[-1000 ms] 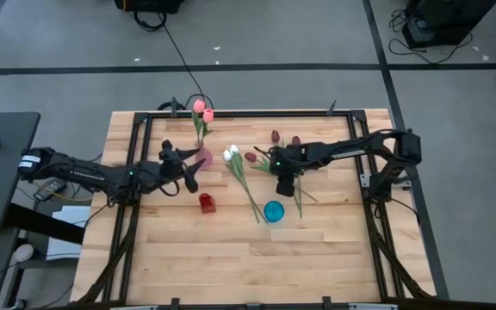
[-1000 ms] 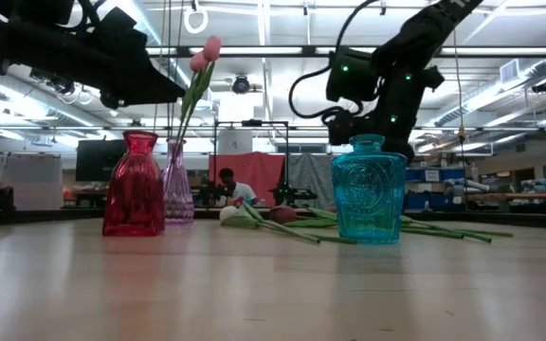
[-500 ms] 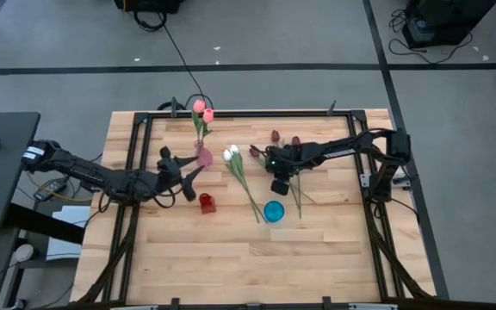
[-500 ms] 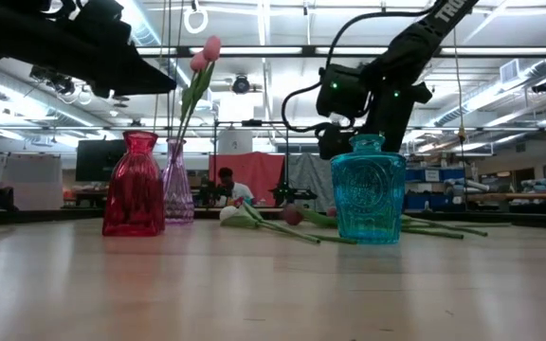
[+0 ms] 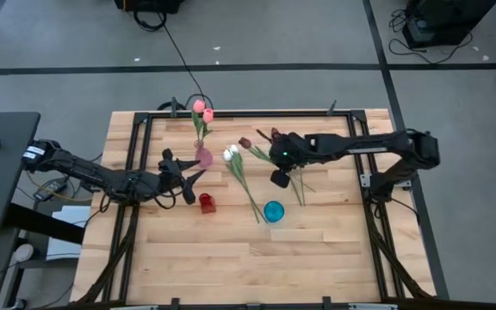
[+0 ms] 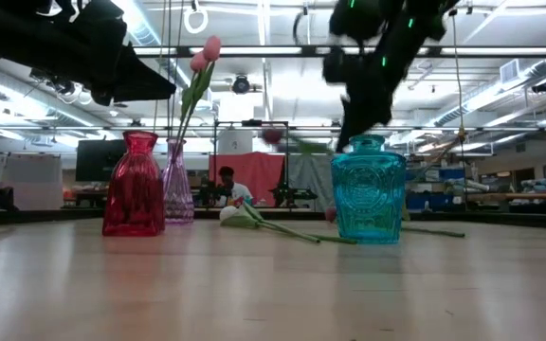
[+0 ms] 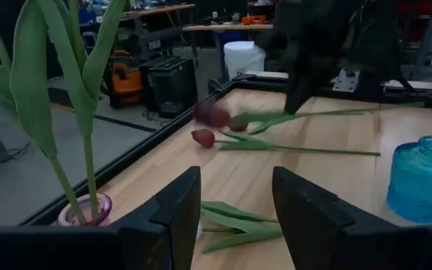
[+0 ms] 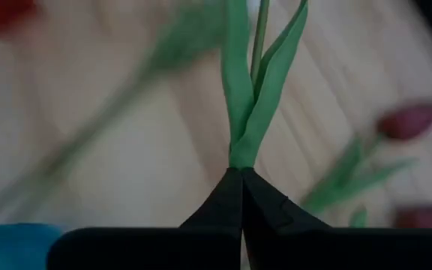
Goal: Sort flowers into vase by color
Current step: Put the left red flower into the blue vase
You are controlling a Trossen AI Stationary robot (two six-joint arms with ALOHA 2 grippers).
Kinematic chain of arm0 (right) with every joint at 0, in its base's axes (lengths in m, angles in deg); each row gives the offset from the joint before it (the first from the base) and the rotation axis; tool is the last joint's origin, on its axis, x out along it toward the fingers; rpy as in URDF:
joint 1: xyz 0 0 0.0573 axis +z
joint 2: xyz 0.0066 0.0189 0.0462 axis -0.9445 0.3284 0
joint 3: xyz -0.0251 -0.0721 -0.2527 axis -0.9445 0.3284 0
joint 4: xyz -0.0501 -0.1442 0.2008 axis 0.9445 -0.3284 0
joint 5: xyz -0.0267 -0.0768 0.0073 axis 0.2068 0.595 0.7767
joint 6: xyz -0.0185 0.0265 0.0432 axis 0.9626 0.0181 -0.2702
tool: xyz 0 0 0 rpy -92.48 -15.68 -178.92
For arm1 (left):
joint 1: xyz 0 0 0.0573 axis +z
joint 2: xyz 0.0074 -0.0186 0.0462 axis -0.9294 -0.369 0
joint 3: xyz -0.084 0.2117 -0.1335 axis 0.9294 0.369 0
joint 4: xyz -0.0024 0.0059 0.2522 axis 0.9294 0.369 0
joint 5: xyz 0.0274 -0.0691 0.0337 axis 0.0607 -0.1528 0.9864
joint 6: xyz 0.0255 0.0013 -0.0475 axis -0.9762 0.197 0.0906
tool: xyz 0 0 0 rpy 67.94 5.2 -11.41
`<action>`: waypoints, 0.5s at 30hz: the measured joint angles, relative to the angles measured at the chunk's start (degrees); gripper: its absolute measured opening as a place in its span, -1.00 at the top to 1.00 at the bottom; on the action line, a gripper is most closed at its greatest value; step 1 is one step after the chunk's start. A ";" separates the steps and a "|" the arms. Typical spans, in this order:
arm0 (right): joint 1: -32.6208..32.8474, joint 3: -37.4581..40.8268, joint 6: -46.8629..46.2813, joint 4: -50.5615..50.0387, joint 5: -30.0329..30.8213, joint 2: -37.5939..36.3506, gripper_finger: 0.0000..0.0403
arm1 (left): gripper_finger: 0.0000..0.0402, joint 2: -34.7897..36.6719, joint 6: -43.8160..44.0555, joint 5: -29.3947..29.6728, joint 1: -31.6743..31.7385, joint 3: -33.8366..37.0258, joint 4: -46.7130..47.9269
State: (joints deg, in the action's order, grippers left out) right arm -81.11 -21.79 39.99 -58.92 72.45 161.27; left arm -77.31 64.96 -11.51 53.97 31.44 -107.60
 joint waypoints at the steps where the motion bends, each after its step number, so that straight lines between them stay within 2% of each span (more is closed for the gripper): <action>1: 0.79 -0.47 0.47 0.72 0.02 -1.49 0.97 | 0.15 -0.06 -0.01 -0.24 0.00 0.00 -0.03; 7: 3.85 0.35 1.96 12.97 -0.01 -9.42 0.96 | 0.15 -0.10 -0.25 -0.60 0.00 0.00 -0.66; 15: 8.79 8.30 1.82 35.16 -0.21 -17.89 0.96 | 0.15 -0.10 -0.23 -0.60 0.00 0.00 -1.39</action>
State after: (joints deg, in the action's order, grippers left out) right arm -72.33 -13.49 41.81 -23.76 72.24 143.38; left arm -77.41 64.73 -12.11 53.97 31.44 -108.99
